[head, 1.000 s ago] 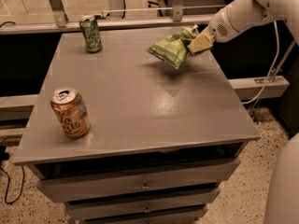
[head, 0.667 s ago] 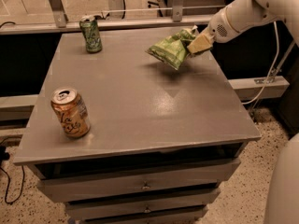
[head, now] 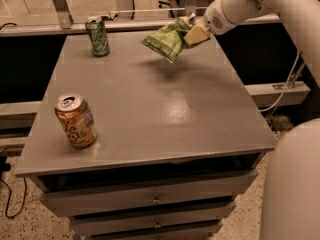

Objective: Move green jalapeno chip bag near green can

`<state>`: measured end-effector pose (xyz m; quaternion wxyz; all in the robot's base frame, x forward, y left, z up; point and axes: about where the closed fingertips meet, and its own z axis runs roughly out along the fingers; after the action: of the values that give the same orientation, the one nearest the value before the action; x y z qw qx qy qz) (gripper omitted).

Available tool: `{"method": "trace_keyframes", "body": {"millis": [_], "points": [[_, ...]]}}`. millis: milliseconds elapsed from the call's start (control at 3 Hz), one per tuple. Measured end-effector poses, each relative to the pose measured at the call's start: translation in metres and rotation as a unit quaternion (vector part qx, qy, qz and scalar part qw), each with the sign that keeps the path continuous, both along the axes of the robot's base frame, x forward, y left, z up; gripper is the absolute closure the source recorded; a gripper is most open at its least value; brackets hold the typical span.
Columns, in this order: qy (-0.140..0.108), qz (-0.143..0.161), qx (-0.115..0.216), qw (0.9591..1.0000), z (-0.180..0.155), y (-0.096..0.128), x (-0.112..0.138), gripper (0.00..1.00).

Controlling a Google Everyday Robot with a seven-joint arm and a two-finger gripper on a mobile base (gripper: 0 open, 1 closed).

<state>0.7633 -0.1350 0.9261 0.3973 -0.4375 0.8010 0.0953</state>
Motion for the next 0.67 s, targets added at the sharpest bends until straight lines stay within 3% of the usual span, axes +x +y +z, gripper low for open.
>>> {"method": "trace_keyframes", "body": {"millis": [667], "points": [[-0.027, 0.019, -0.021, 0.9993, -0.006, 0.079, 0.073, 1.0]]}}
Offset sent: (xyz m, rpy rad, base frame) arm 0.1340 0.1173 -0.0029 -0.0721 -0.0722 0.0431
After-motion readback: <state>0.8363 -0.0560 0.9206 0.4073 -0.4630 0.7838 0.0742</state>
